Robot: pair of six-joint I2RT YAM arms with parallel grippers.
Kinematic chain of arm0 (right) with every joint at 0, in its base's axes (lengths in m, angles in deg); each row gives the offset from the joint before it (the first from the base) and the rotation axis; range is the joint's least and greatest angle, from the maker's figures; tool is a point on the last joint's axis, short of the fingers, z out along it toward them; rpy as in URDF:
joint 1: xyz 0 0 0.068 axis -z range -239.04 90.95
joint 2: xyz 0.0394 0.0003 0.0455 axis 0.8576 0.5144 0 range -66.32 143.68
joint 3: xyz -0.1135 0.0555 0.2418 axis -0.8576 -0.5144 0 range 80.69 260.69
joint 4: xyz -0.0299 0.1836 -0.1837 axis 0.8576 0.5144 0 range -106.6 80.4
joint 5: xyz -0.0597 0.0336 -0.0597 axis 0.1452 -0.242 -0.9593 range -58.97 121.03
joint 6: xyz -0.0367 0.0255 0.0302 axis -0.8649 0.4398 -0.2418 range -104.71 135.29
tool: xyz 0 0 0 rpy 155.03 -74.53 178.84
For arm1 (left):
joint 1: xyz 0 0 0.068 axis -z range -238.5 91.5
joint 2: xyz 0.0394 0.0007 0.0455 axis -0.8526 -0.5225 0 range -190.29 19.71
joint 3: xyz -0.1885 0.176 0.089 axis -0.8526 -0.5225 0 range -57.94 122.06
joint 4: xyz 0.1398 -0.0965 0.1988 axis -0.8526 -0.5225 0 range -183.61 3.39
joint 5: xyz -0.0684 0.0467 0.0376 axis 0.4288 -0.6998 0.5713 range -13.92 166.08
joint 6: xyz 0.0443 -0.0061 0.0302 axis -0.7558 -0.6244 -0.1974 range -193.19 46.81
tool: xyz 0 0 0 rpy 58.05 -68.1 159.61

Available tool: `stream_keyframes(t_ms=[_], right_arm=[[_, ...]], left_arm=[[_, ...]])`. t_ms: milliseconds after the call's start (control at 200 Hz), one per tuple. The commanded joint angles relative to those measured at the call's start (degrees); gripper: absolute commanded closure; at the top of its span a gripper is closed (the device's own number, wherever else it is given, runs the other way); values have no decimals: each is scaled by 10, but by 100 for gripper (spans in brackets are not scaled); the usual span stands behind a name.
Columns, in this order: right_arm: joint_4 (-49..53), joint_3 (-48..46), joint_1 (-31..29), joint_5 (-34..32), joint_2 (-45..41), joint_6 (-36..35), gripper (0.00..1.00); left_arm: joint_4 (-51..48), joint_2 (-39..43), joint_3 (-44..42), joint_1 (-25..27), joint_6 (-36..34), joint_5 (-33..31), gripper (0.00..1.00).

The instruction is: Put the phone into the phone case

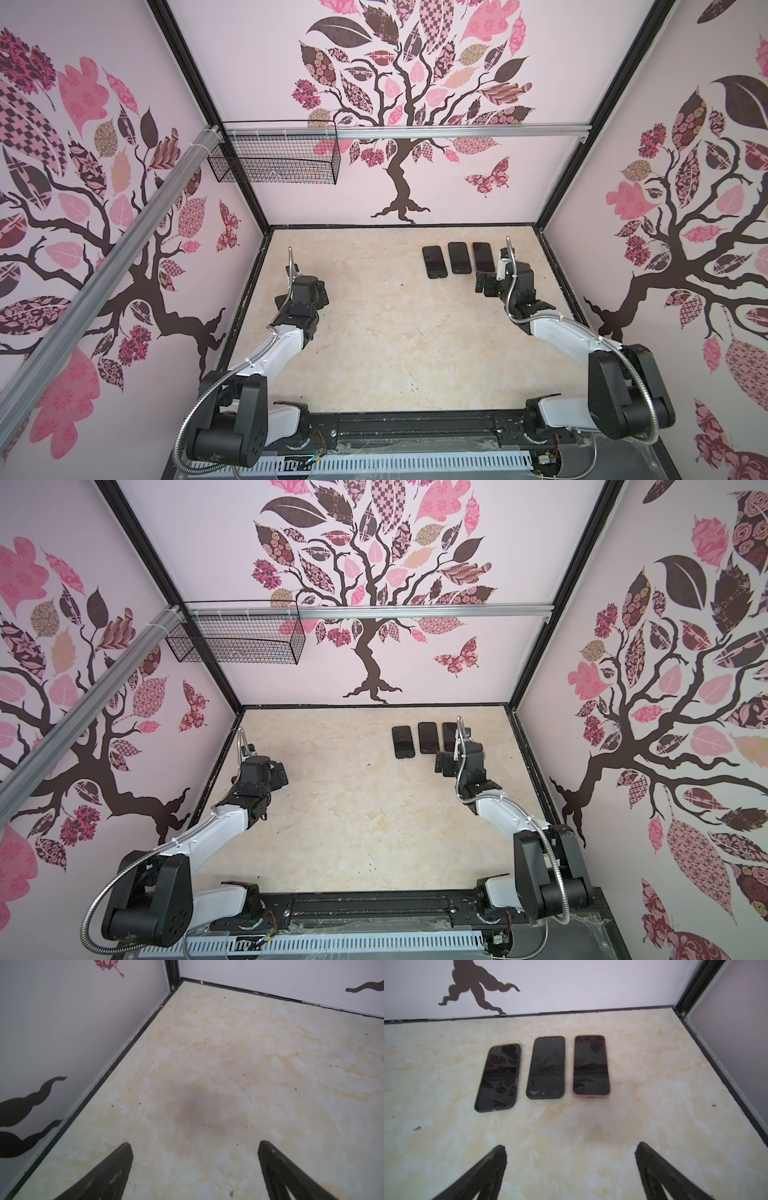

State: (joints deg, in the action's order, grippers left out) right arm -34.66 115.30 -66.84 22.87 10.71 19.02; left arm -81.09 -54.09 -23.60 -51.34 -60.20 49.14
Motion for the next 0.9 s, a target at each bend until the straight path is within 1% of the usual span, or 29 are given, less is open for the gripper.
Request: stream_keyframes(t_ms=[0, 55, 165, 255, 330, 350, 395, 450, 495, 520, 545, 585, 615, 655, 685, 760, 830, 895], right_arm=[[-116, -48, 40, -27, -24, -4, 0], [-146, -67, 49, -33, -18, 5, 0], [-208, -92, 51, -56, 9, 6, 0], [-293, -128, 51, -54, 33, 5, 0], [-381, -156, 52, -56, 60, 2, 0], [-377, -154, 52, -61, 61, 7, 0], [-359, -149, 56, -47, 59, 15, 0], [-373, -150, 55, -37, 76, 13, 0], [-410, -161, 56, -25, 102, 10, 1], [-457, -170, 56, -19, 120, 2, 0], [-503, -185, 55, -15, 128, 2, 0], [-503, -189, 57, -7, 128, 0, 1], [-502, -187, 57, -7, 130, -3, 0], [-505, -187, 57, -7, 132, -3, 0], [-503, -187, 56, -6, 132, -4, 0], [-499, -185, 55, -8, 131, -4, 0], [-499, -185, 55, -9, 132, -5, 0], [-500, -186, 55, -9, 131, -5, 0]], left_arm=[[172, -22, -51, -3, -76, -12, 3], [251, -40, -77, -3, -99, -11, 3], [383, -85, -114, -4, -123, -10, 3], [367, -92, -104, -5, -127, 3, 3], [422, -120, -115, -12, -129, 5, 2], [443, -128, -122, -16, -126, 9, 3], [488, -147, -133, -32, -119, 31, 2], [458, -138, -129, -51, -99, 60, 2], [439, -137, -123, -62, -89, 80, 3], [435, -141, -123, -69, -84, 95, 2], [454, -150, -126, -74, -86, 113, 2], [509, -173, -138, -78, -97, 145, 2], [513, -173, -139, -79, -101, 158, 3], [469, -162, -130, -80, -98, 159, 3], [460, -158, -128, -80, -97, 162, 3], [498, -175, -131, -80, -100, 163, 3], [473, -166, -127, -81, -97, 161, 3], [494, -173, -131, -81, -99, 163, 3]])
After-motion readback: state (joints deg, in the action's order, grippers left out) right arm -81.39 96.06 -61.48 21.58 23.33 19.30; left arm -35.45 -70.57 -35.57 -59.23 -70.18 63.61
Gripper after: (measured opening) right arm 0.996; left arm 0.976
